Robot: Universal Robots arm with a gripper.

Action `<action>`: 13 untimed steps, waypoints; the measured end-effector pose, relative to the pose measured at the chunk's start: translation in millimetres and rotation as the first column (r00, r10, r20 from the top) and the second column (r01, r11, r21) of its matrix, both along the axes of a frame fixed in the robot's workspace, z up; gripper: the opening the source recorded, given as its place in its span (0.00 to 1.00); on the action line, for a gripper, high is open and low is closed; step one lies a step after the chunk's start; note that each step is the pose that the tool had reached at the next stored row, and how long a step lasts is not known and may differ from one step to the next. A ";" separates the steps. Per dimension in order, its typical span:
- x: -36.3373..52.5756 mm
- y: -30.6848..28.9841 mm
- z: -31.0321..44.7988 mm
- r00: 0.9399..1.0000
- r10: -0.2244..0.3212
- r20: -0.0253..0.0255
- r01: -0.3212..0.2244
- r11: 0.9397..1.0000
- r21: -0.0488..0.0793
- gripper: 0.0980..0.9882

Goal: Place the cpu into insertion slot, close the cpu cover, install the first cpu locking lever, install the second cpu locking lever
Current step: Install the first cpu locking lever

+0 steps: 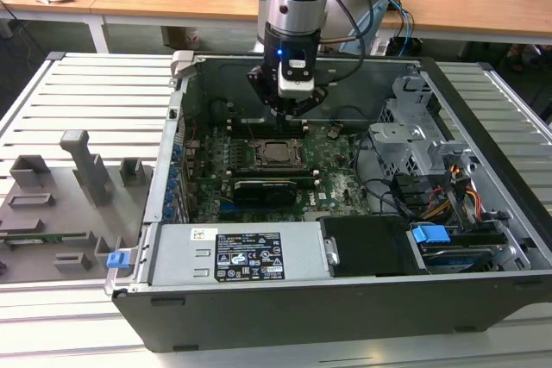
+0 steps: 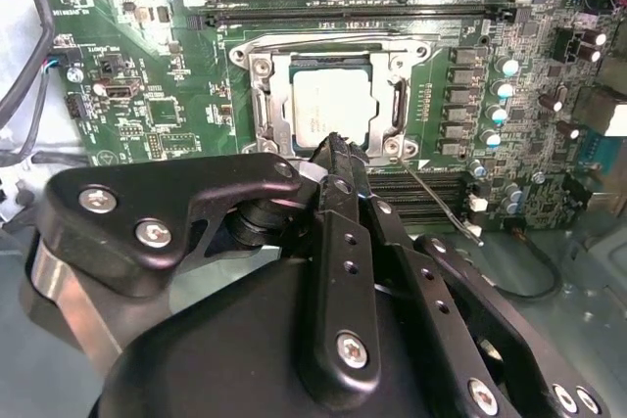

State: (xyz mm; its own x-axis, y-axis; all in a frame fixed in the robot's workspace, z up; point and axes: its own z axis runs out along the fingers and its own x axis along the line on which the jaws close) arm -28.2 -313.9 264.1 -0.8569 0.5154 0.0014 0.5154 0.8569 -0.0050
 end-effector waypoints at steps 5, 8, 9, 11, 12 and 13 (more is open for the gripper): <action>0.0 0.0 0.0 1.000 0.019 0.000 -0.019 1.000 0.000 0.01; 0.0 0.0 0.0 1.000 0.030 0.000 -0.030 1.000 0.000 0.01; 0.0 0.0 0.0 0.999 0.034 0.000 -0.034 0.999 0.000 0.01; 0.0 0.0 0.0 0.999 0.044 0.000 -0.044 0.999 0.000 0.01; 0.0 0.0 0.0 0.999 0.049 0.000 -0.049 0.999 0.000 0.01; 0.0 0.0 0.0 0.998 0.056 0.000 -0.056 0.998 0.000 0.01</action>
State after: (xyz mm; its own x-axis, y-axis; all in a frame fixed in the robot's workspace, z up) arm -28.2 -313.9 264.1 -0.8846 0.4664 0.0014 0.4663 0.8846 -0.0050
